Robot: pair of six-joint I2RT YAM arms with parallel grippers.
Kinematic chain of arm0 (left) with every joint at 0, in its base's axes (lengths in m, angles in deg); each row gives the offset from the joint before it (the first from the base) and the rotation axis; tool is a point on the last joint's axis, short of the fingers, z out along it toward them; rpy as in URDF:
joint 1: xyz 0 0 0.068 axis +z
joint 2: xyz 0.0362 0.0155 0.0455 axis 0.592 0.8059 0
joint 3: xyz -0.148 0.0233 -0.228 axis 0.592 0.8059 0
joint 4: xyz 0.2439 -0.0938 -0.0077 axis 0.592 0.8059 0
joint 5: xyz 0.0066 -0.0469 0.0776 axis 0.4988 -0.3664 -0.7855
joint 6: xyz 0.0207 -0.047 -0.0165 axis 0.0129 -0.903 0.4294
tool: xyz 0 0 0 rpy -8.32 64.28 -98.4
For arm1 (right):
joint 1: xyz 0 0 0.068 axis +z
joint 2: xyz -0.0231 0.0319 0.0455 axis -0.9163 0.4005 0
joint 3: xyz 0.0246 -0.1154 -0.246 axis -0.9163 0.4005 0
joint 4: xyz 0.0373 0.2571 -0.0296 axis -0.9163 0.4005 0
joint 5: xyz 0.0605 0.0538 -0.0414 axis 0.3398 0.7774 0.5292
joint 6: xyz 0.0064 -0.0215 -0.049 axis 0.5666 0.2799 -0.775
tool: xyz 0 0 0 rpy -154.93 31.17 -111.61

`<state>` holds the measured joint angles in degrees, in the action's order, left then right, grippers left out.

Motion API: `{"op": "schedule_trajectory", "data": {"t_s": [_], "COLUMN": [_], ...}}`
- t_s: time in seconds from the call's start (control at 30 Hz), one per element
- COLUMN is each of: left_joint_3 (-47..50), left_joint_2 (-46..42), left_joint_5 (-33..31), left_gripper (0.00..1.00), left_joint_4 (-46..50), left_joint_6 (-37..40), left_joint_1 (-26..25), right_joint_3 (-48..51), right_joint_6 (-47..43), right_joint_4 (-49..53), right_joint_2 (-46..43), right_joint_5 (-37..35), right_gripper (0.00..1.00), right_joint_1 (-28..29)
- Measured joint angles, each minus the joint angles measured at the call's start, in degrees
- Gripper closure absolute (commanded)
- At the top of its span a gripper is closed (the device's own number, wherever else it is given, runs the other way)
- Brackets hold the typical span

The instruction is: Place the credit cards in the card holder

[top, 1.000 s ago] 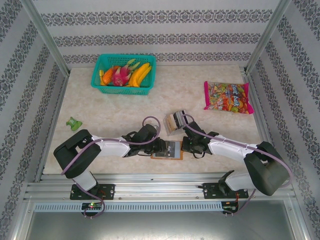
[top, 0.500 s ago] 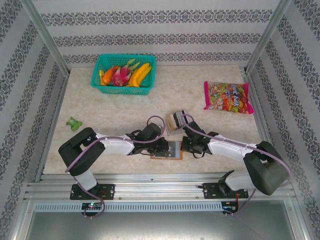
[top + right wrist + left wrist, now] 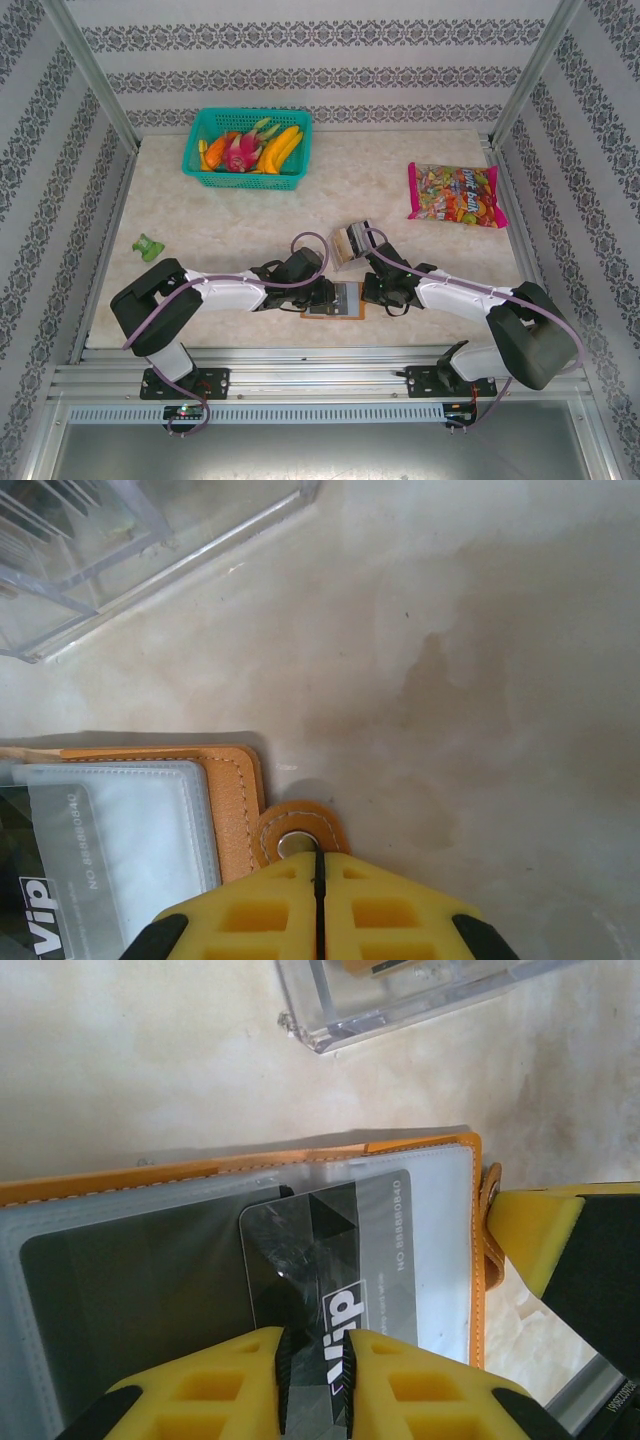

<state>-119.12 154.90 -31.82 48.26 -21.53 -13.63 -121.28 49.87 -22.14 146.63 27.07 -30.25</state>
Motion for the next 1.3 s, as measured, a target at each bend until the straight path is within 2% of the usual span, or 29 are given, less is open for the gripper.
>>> {"op": "schedule_trajectory", "data": {"t_s": [0.53,0.73,0.93,1.3], "left_joint_3": [-4.74,-4.59,-4.46,-6.16], "left_joint_2": [4.98,3.93,1.53,3.45], "left_joint_5": [2.43,1.25,-0.85,-1.20], "left_gripper": [0.73,0.69,0.69,0.70], "left_joint_4": [-0.94,-0.28,1.68,5.31], "left_joint_6": [0.72,1.16,1.99,2.67], "left_joint_1": [-0.98,-1.14,-1.14,-1.14], "right_joint_3": [-0.13,-0.22,-0.44,-0.44], "right_joint_6": [0.00,0.00,0.00,0.02], "right_joint_4": [0.00,0.00,-0.07,-0.09], "right_joint_2": [0.22,0.28,0.57,0.57], "right_joint_5": [0.00,-0.02,0.02,0.02], "right_gripper": [0.91,0.91,0.91,0.91], "right_joint_1": [0.11,0.26,0.50,0.50]}}
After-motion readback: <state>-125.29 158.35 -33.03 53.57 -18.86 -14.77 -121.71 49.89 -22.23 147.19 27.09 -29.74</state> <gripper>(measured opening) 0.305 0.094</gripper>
